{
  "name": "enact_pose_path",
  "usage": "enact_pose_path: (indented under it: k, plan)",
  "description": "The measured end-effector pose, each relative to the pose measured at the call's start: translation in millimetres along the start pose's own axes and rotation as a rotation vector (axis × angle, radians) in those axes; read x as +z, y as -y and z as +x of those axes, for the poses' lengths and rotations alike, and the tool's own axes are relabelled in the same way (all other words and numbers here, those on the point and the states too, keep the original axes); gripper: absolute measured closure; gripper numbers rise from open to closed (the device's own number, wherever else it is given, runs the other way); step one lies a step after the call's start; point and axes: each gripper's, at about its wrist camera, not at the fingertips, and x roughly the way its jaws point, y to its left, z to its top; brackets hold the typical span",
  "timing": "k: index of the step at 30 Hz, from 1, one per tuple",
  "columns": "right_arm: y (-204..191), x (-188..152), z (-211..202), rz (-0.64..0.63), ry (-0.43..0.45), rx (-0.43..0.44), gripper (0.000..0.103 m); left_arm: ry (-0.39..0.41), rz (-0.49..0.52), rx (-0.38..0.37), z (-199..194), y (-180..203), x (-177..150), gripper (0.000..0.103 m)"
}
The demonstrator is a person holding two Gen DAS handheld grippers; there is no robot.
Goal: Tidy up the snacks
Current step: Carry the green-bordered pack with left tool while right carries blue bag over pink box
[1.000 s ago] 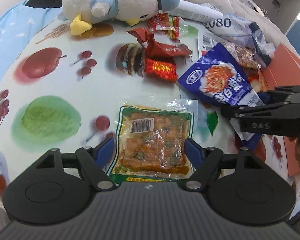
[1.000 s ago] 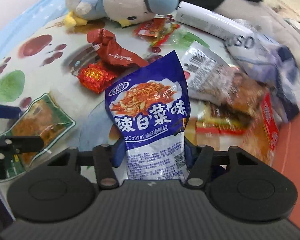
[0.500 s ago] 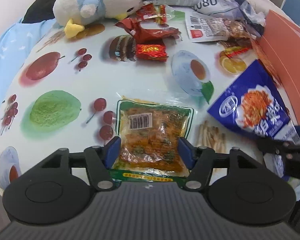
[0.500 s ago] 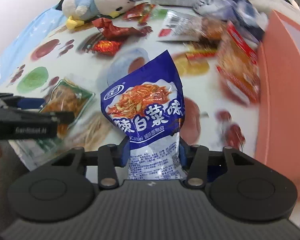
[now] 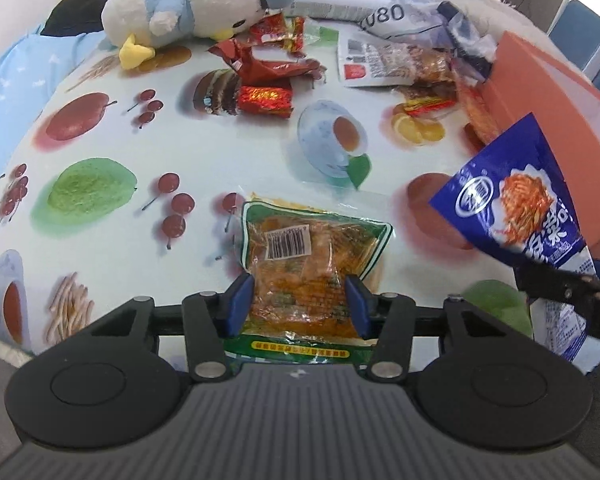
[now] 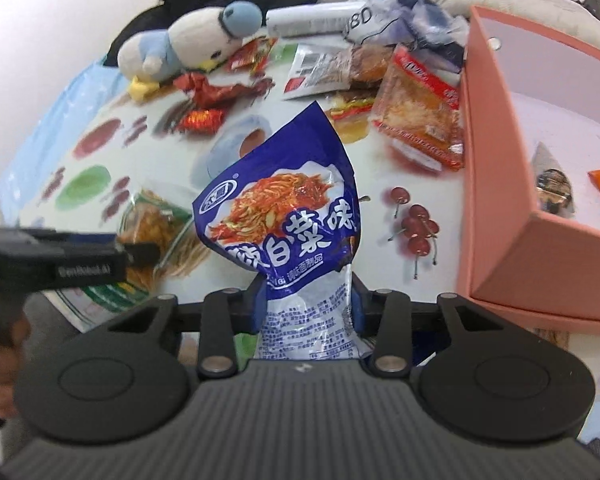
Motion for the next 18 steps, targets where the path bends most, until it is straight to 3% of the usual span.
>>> enact_pose_path:
  k: [18]
  plan:
    - [12.8, -20.0, -122.2, 0.192, 0.214, -0.014, 0.06, 0.165, -0.008, -0.131, -124.9, 43.7, 15.7, 0.047]
